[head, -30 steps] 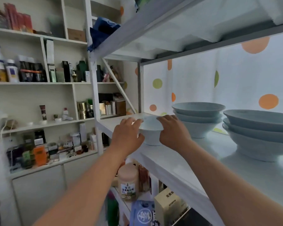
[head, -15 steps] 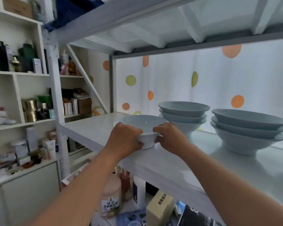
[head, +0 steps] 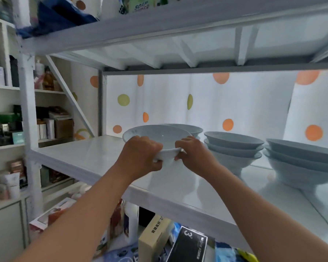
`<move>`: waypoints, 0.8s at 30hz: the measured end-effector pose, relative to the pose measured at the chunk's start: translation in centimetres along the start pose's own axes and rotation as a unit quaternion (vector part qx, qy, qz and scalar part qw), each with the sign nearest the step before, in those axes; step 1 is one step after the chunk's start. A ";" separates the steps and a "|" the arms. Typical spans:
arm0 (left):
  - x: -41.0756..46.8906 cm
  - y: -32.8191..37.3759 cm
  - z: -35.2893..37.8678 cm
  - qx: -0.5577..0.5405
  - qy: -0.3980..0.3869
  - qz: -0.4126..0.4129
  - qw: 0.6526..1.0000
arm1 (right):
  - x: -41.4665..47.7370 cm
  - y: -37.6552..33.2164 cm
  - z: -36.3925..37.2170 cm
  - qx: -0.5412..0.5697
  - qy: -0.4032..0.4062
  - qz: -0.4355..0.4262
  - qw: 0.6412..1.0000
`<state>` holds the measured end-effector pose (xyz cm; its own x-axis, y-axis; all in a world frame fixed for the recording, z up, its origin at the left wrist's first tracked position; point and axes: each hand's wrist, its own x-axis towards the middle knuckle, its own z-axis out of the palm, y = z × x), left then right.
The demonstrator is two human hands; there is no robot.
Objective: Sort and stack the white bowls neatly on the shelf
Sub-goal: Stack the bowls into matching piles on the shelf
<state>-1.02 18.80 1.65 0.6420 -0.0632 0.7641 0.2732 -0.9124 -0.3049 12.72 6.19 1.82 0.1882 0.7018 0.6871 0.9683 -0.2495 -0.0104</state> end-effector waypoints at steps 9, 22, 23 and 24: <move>4.8 12.1 -4.6 -0.047 0.049 -0.001 0.998 | -8.0 5.2 -11.3 -0.020 0.035 0.023 0.999; 13.0 29.6 -8.6 -0.154 0.147 0.057 0.975 | -19.7 12.9 -27.5 -0.126 0.101 0.127 0.979; 13.8 30.7 -8.7 -0.165 0.153 0.065 0.972 | -20.2 13.5 -28.6 -0.136 0.101 0.140 0.976; 14.7 31.7 -8.7 -0.176 0.162 0.073 0.968 | -20.8 14.1 -29.7 -0.147 0.099 0.152 0.972</move>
<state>10.85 -14.57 8.13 0.3806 -0.2743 0.8831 -0.1010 -0.9616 -0.2551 17.53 -31.77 8.99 0.3956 0.4306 0.8112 0.7783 -0.6261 -0.0472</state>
